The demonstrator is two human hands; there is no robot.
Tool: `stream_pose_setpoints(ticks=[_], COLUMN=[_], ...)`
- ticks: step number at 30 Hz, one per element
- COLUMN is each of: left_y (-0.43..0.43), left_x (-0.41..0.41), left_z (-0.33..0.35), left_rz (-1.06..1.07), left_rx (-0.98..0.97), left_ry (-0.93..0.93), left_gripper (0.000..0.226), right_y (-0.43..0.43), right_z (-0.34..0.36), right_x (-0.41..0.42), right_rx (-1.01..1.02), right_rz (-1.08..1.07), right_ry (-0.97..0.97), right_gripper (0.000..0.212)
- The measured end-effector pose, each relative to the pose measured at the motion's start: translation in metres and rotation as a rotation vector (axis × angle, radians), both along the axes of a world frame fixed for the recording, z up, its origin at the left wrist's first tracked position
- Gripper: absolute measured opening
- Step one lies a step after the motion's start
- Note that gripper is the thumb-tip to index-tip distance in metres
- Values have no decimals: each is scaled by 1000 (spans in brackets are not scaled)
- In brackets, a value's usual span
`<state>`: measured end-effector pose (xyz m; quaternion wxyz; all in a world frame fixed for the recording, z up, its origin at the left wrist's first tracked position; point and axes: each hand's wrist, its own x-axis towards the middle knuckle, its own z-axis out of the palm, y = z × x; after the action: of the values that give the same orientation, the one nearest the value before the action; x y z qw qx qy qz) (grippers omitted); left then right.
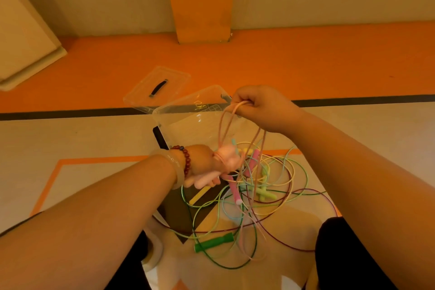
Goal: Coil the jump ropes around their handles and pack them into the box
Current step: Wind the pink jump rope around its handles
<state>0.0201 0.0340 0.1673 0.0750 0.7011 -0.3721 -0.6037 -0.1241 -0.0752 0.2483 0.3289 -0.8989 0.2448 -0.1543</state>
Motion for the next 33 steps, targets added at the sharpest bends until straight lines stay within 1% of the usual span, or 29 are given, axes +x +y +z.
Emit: stream_pose_setpoints(ticks=[3, 4, 7, 9, 10, 12, 13, 14, 18, 20, 21, 24, 26, 29, 33], left_y=[1, 1, 0, 0, 0, 1, 2, 2, 3, 4, 4, 1, -1, -4, -3], left_x=[9, 13, 26, 31, 34, 37, 39, 40, 36, 29, 26, 19, 16, 14, 14], left_z=[15, 21, 38, 53, 60, 70, 73, 74, 81, 83, 85, 86, 84, 82, 81], left_rz=[156, 235, 470, 593, 621, 625, 615, 603, 577, 550, 546, 609, 673, 724, 739], left_rx=[-159, -205, -358, -436, -455, -472, -477, -478, -396, -359, -350, -378, -406, -436, -420], left_ry=[-108, -97, 22, 156, 204, 237, 238, 260, 472, 526, 540, 528, 487, 441, 492], left_gripper=[28, 28, 22, 11, 7, 3, 3, 4, 10, 13, 18, 51, 63, 60, 60], right_y=[2, 2, 2, 3, 4, 7, 7, 7, 4, 2, 2, 4, 6, 6, -1], right_z=[10, 12, 9, 1, -3, -11, -14, -17, -25, -29, -30, -31, -29, -27, -25], right_x=[1, 0, -1, -1, -2, -2, -2, -2, -6, -9, -10, -9, -7, -7, -11], right_rx=[40, 61, 42, 49, 87, 229, 277, 283, 106, 55, 45, 42, 73, 168, 166], right_rz=[47, 52, 45, 15, -1, -16, -17, -16, -29, -53, -67, -73, -53, -39, -120], right_ry=[-6, -7, 3, 30, 44, 59, 67, 79, 133, 130, 122, 86, 61, 50, 28], right_gripper=[21, 23, 34, 28, 24, 17, 15, 14, 14, 15, 16, 23, 27, 23, 19])
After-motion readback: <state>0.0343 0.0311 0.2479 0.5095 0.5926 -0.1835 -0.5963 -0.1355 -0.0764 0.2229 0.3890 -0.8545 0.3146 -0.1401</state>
